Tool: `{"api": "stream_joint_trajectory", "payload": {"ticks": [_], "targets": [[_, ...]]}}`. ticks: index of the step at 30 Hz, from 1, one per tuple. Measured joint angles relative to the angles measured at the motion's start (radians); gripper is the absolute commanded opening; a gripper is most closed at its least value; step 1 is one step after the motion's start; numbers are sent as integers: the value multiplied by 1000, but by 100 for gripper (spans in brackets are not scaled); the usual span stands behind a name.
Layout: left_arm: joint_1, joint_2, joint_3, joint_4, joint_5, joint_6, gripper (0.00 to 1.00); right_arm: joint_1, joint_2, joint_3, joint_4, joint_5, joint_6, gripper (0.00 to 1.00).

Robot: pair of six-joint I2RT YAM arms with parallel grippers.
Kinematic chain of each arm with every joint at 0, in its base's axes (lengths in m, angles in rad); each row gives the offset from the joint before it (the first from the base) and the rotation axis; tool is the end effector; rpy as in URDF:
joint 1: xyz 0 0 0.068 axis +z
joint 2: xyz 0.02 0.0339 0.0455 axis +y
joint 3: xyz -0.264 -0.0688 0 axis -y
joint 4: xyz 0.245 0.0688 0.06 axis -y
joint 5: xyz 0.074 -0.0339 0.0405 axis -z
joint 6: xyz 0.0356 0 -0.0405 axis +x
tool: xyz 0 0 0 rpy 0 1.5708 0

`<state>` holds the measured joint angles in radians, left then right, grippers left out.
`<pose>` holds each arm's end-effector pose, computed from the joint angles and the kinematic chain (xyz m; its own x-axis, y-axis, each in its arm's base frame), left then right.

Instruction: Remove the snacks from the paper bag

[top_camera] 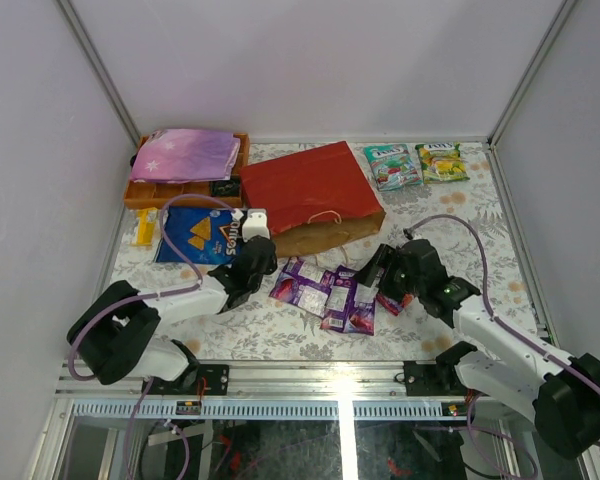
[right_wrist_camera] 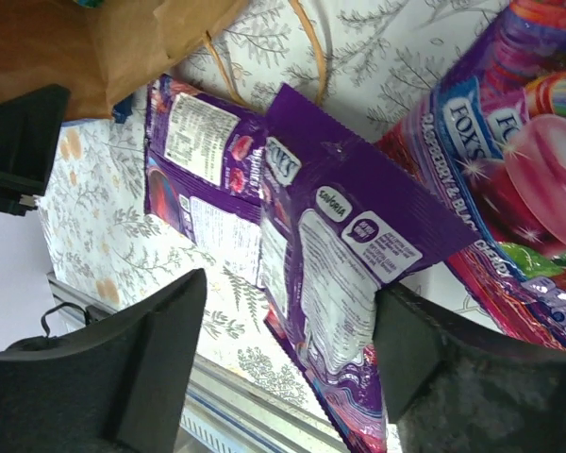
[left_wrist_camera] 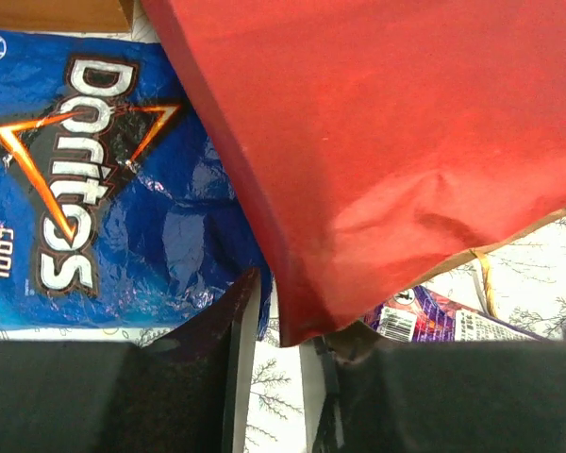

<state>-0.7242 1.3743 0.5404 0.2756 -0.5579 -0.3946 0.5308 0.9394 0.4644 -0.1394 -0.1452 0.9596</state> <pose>0.2117 -0.1621 0.1761 -0.4531 -0.0347 -0.8908 0.0559 0.9962 -0.0672 0.1688 0.1050 0.2049 -0.7790 0.4824 -0.4006 0.0612 0.6943 0.7171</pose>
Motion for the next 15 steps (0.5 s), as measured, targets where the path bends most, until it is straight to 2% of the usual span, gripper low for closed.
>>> {"api": "stream_joint_trajectory", "payload": {"ticks": [3, 9, 15], "targets": [[7, 14, 8, 16, 1, 4, 0, 0, 9, 26, -4, -1, -18, 82], [19, 14, 35, 32, 23, 14, 0, 0, 12, 50, 66, 0, -14, 82], [27, 13, 66, 31, 55, 18, 0, 0, 74, 40, 226, -8, 21, 83]]}}
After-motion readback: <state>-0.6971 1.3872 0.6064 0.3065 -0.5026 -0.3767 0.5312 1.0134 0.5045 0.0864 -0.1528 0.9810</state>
